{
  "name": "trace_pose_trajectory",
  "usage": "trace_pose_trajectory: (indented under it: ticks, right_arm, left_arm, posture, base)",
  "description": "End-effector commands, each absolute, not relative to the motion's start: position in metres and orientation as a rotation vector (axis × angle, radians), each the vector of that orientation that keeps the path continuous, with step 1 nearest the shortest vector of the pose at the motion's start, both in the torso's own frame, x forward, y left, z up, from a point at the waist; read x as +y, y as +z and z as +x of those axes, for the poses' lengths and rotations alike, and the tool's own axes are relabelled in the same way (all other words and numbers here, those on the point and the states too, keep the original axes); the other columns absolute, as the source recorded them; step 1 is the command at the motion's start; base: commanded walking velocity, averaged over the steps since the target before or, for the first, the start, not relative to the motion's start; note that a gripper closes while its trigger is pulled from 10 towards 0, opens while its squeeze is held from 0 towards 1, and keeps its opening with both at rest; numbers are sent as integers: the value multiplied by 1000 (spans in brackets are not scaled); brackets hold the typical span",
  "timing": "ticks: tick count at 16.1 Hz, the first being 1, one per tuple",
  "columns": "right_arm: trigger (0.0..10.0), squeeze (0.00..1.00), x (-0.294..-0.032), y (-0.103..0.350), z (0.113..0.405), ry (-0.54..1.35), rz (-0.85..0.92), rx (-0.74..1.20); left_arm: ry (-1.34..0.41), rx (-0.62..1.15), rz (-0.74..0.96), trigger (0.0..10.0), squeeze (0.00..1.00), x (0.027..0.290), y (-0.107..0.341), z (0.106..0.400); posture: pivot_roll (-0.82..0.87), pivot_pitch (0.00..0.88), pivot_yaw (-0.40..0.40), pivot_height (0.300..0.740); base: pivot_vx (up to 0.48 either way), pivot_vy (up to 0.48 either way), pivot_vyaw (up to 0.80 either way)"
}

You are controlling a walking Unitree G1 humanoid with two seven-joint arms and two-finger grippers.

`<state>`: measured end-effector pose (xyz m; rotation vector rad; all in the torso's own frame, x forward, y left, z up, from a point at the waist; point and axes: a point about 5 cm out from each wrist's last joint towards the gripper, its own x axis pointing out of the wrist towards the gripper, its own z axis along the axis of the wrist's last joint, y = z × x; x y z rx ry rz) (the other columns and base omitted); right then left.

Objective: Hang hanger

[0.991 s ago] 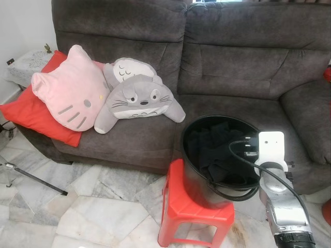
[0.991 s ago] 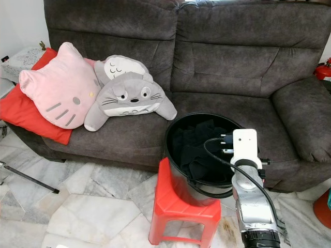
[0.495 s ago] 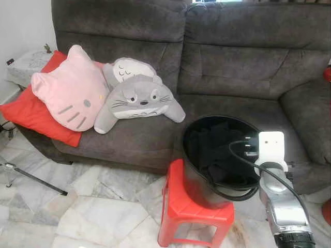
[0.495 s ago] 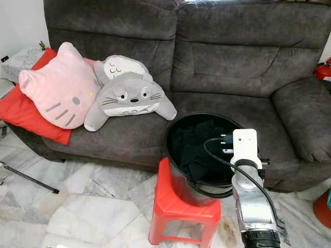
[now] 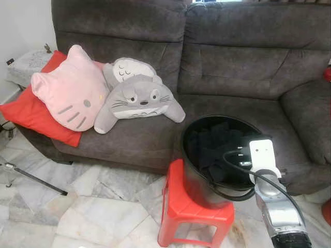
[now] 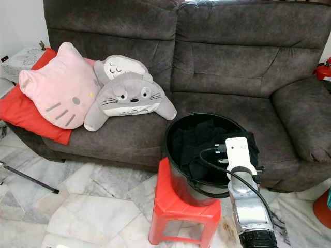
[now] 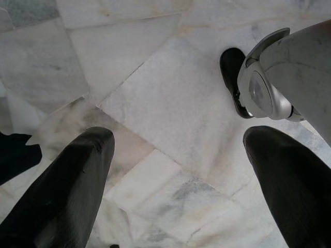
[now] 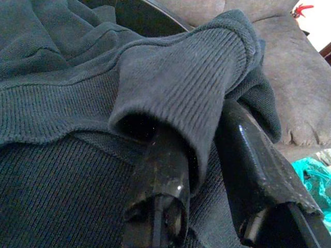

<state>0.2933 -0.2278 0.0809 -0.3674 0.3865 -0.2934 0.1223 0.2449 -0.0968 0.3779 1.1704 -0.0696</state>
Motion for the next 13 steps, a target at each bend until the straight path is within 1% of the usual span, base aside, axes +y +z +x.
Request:
trace_pose_trajectory:
  ticks: [1,2,5,6,7,13]
  right_arm:
    - [10000,0,-228,81,294,-292,-376,395]
    - [10000,0,-229,81,294,-294,-374,393]
    - [10000,0,-228,90,298,-304,-351,309]
    - [10000,0,-229,91,298,-312,-352,300]
    - [10000,0,-235,90,297,-350,-355,306]
    - [10000,0,-243,88,299,-404,-353,283]
  left_arm:
    - [-69,1179,381,10000,0,246,-97,119]
    - [-69,1179,380,10000,0,246,-97,119]
    - [-70,1177,379,10000,0,246,-97,119]
    - [-71,1177,380,10000,0,246,-97,120]
    - [-71,1177,379,10000,0,246,-97,120]
    - [-70,1178,378,10000,0,246,-97,120]
  posture:
    - [-83,0,-1,740]
    - [-84,0,-1,740]
    - [-86,0,-1,740]
    - [-87,0,-1,740]
    - [-87,0,-1,740]
    - [-86,0,5,740]
  base:
    - [0,0,0]
    - [0,0,0]
    - [0,0,0]
    - [0,0,0]
    - [0,0,0]
    - [0,0,0]
